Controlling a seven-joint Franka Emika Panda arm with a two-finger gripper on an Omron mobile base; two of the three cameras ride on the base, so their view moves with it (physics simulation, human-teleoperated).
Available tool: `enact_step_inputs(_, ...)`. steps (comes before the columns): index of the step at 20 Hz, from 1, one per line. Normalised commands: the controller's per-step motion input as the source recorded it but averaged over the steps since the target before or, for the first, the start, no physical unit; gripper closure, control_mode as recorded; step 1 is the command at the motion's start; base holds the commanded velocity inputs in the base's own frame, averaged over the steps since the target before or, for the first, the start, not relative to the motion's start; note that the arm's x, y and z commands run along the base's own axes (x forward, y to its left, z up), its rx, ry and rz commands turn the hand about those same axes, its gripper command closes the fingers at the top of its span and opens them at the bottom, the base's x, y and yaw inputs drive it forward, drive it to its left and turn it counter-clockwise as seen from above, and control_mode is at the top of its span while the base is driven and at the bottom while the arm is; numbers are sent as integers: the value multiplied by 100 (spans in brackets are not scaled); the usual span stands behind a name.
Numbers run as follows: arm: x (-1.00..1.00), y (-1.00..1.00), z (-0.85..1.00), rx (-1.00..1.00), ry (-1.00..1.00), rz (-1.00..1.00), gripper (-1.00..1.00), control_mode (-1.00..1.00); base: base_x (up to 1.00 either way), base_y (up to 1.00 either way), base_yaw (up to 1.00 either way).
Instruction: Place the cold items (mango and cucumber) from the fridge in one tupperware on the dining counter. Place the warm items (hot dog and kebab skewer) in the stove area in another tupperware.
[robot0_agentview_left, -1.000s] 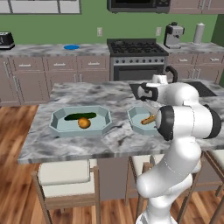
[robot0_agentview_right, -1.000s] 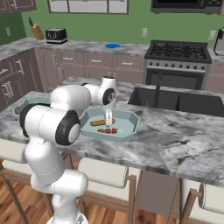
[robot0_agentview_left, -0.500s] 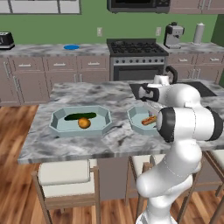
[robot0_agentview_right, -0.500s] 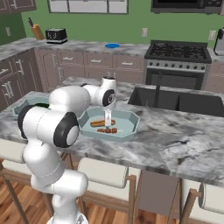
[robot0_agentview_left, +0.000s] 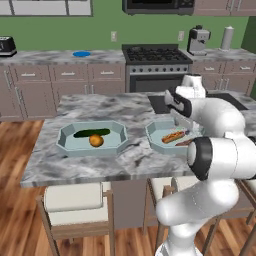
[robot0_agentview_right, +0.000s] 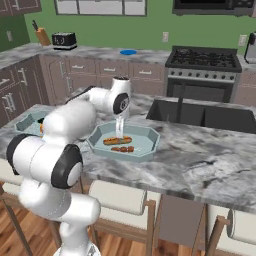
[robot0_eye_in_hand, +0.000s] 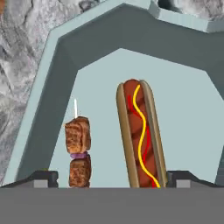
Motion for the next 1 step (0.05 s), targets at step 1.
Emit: enact_step_inputs(1,-39,0,66,0,0,-3,-100,-100,0,0,0)
